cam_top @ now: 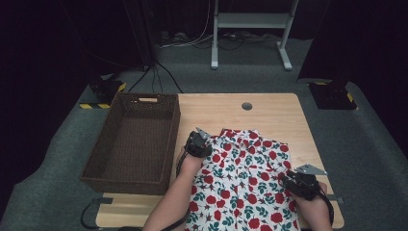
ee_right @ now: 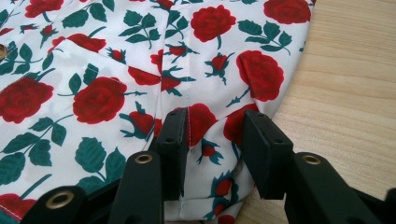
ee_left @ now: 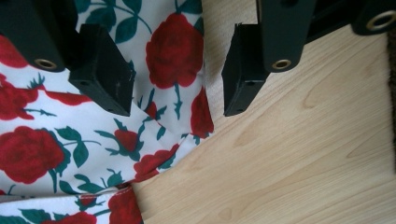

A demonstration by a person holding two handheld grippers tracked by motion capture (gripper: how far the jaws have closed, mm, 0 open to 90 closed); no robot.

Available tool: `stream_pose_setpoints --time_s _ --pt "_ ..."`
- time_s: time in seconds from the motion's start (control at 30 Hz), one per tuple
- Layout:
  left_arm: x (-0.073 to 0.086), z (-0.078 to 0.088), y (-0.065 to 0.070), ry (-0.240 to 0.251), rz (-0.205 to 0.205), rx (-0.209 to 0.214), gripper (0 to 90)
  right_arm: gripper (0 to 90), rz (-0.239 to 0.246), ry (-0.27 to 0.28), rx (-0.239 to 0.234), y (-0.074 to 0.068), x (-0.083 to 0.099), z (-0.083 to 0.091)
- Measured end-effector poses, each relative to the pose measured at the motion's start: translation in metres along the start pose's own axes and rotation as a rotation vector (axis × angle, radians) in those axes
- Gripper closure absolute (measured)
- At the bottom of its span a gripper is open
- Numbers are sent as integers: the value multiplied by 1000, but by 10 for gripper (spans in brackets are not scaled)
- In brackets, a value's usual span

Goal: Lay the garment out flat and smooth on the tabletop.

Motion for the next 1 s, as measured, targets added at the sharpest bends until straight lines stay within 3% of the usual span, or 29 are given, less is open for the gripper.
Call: stream_pose_setpoints --time_s 0.13,0.33,0.5,0.7,0.77,0.83,0.9,1.0 --pt "0 -1 -3 7 3 -16 601 612 1 2 0 0 0 0" --pt "6 1 -13 12 69 -68 731 612 2 0 1 0 0 0" --pt "9 2 -15 26 118 -55 748 602 -7 -4 4 0 -1 0" --pt "9 1 -15 42 137 -32 783 589 -34 -2 -4 1 -6 4" --pt "10 1 -15 49 120 -31 786 592 -53 6 -6 4 -11 6" --pt "10 1 -15 51 137 -25 787 590 -59 2 -1 7 -16 7" --pt "10 1 -15 55 144 -25 787 582 -31 -5 30 12 -25 6" --pt "10 1 -15 56 154 -21 787 582 -41 -12 36 19 -38 1"
Point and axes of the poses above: each handheld gripper's, and its own axes: z roughly backward along the jaws, x roughly out of its underside, y roughly to its right, the point moved 8 cm from there along -z, roughly forward along the jaws, and after that the axes turned 9 degrees about -y, right-handed, at the moved point
